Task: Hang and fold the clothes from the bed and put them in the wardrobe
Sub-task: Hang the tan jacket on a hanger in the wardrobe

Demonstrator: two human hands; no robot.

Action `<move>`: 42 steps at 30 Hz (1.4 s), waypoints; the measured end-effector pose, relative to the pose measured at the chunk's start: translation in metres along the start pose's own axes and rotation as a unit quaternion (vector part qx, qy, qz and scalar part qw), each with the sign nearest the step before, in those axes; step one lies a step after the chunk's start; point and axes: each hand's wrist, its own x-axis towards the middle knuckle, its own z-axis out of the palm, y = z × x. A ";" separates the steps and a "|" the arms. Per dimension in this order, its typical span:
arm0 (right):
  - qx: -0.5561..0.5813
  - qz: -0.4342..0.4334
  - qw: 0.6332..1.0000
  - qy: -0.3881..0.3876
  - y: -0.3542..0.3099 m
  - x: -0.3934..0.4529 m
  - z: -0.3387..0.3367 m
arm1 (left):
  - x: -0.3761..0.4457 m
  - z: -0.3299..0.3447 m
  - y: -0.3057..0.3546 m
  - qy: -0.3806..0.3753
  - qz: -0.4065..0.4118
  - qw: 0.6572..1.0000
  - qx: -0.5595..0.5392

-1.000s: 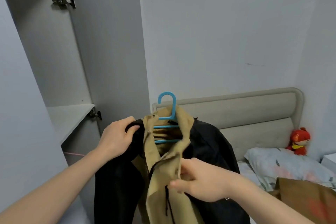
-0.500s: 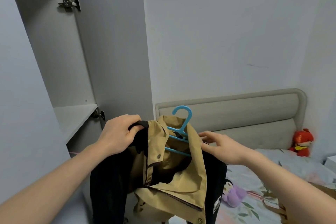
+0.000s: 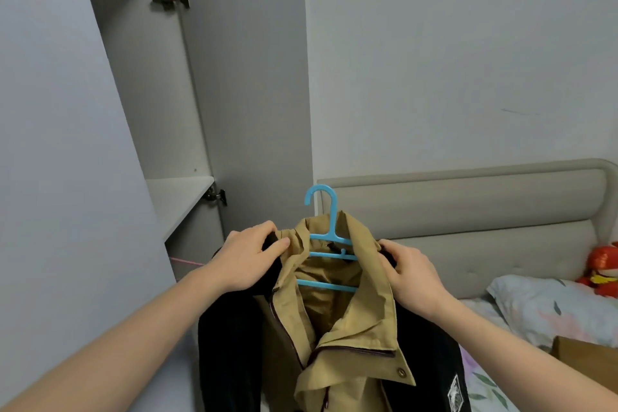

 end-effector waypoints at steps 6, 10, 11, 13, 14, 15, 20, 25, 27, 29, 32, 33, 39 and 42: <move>0.027 0.001 1.000 -0.011 -0.010 -0.001 0.012 | -0.002 0.028 0.013 0.075 -0.019 0.993 0.086; 0.035 0.014 0.999 -0.001 -0.002 -0.009 0.015 | -0.004 0.025 0.011 -0.008 -0.013 1.000 0.013; 0.026 0.017 0.999 0.005 -0.002 -0.011 0.016 | -0.007 0.024 0.010 -0.029 -0.011 1.000 0.004; -0.002 0.020 1.000 0.017 -0.003 -0.016 0.020 | -0.012 0.025 0.014 -0.061 -0.025 0.998 -0.003; -0.020 0.019 0.999 0.027 -0.005 -0.019 0.024 | -0.015 0.028 0.017 -0.071 -0.038 0.997 -0.001; -0.039 0.017 0.998 0.039 -0.008 -0.021 0.027 | -0.017 0.033 0.022 -0.077 -0.049 0.996 0.007; -0.049 0.021 0.998 0.047 -0.018 -0.025 0.047 | -0.025 0.061 0.034 -0.076 -0.048 0.994 0.066; -0.005 0.048 0.998 0.039 -0.018 -0.020 0.060 | -0.017 0.069 0.026 -0.045 -0.102 0.994 -0.011; 0.004 0.050 0.998 0.040 -0.018 -0.018 0.067 | -0.012 0.073 0.024 -0.016 -0.119 0.993 -0.008; 0.026 0.058 0.997 0.032 -0.016 -0.013 0.075 | -0.008 0.077 0.017 0.013 -0.121 0.993 -0.001; 0.097 0.080 0.992 -0.032 -0.007 -0.003 0.081 | -0.003 0.078 -0.004 0.022 -0.093 0.995 -0.023; 0.114 0.089 0.987 -0.062 -0.005 0.001 0.083 | -0.002 0.078 -0.011 0.020 -0.081 0.996 -0.030; 0.094 0.132 0.985 -0.065 0.002 0.017 0.117 | 0.003 0.088 -0.045 -0.014 -0.066 0.998 -0.006; 0.059 0.148 0.986 -0.045 0.003 0.028 0.127 | 0.018 0.081 -0.057 -0.091 -0.083 0.992 0.008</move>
